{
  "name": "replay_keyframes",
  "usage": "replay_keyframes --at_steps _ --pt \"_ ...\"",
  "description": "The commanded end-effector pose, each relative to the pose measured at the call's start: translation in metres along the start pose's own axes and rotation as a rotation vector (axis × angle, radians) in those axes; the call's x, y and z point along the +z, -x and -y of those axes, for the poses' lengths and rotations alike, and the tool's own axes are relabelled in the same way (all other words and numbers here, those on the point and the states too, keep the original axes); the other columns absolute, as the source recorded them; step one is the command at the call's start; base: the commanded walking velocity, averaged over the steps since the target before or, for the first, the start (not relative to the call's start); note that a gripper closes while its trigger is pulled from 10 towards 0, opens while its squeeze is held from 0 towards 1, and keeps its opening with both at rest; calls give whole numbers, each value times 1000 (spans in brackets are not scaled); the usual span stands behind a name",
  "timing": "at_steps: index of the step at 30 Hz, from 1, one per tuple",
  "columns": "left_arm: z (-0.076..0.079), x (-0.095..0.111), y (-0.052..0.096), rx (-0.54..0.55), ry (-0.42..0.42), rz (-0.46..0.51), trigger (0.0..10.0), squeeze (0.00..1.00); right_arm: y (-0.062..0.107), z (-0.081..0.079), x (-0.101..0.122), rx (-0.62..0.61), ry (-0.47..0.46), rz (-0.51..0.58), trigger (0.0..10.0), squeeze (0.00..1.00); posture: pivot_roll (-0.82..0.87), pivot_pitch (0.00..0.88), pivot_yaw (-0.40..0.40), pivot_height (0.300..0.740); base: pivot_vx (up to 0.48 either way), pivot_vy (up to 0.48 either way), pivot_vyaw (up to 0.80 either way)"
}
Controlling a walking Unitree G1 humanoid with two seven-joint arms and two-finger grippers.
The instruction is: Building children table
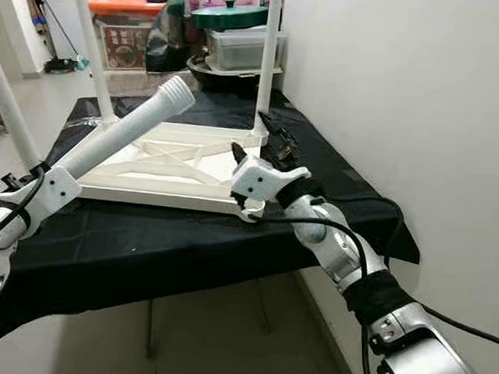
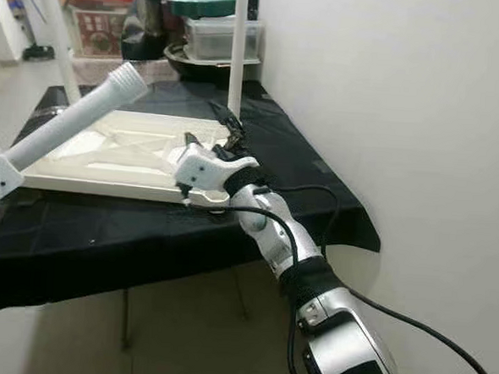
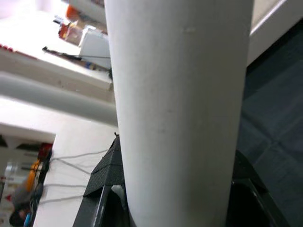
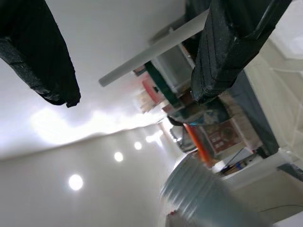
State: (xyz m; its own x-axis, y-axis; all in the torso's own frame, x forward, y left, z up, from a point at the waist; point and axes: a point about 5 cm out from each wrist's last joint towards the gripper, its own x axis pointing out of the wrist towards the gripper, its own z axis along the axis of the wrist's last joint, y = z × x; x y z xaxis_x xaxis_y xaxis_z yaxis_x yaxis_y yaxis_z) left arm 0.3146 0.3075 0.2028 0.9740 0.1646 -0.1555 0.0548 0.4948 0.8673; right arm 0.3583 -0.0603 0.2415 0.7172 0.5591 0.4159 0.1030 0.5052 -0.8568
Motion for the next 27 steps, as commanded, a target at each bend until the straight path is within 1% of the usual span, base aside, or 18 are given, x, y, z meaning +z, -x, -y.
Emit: replay_keyframes --at_steps 1,3,5,7,9,10,12,13,14,16,17,19,21,23,25,26,27 --pt "3 3 -5 -34 -16 0 10000 0 -4 -2 11 6 31 59 10000 0 -28 11 16 734 0 0 0" --pt "10 10 -11 -75 -4 9 10000 0 -5 -5 17 4 59 94 10000 0 -28 11 16 734 0 0 0" --pt "14 16 -15 -83 22 13 10000 0 -7 -9 19 22 76 103 10000 0 -35 17 23 734 0 0 0" --pt "21 24 -21 -106 42 27 10000 0 -8 -16 22 62 110 120 10000 0 -37 24 28 734 0 0 0" --pt "26 31 -25 -133 53 42 10000 0 -7 -20 24 77 140 142 10000 0 -38 30 30 734 0 0 0" --pt "26 31 -25 -133 53 42 10000 0 -7 -20 24 77 140 142 10000 0 -38 30 30 734 0 0 0" --pt "33 39 -28 -161 69 57 10000 0 -8 -22 25 85 175 156 10000 0 -39 41 33 734 0 0 0" --pt "33 39 -28 -161 69 57 10000 0 -8 -22 25 85 175 156 10000 0 -39 41 33 734 0 0 0" --pt "38 43 -30 -183 90 61 10000 0 -9 -25 24 105 212 162 10000 0 -39 41 33 734 0 0 0" --pt "43 50 -31 -220 124 71 10000 0 -10 -29 25 130 252 166 10000 0 -41 50 39 734 0 0 0" --pt "43 50 -31 -220 124 71 10000 0 -10 -29 25 130 252 166 10000 0 -41 50 39 734 0 0 0" --pt "46 54 -33 -253 150 76 10000 0 -13 -33 24 156 293 157 10000 0 -41 50 39 734 0 0 0" --pt "47 58 -35 -262 153 76 10000 0 -17 -34 25 166 339 149 10000 0 -38 53 43 734 0 0 0" --pt "50 60 -36 -278 146 79 10000 0 -20 -34 25 159 355 135 10000 0 -38 53 44 734 0 0 0" --pt "54 65 -36 -299 143 86 10000 0 -24 -36 26 167 391 130 10000 0 -38 53 44 734 0 0 0" --pt "54 65 -36 -299 143 86 10000 0 -24 -36 26 167 391 130 10000 0 -38 53 44 734 0 0 0" --pt "55 67 -37 -309 150 90 10000 0 -25 -39 26 182 410 123 10000 0 -40 54 48 734 0 0 0"
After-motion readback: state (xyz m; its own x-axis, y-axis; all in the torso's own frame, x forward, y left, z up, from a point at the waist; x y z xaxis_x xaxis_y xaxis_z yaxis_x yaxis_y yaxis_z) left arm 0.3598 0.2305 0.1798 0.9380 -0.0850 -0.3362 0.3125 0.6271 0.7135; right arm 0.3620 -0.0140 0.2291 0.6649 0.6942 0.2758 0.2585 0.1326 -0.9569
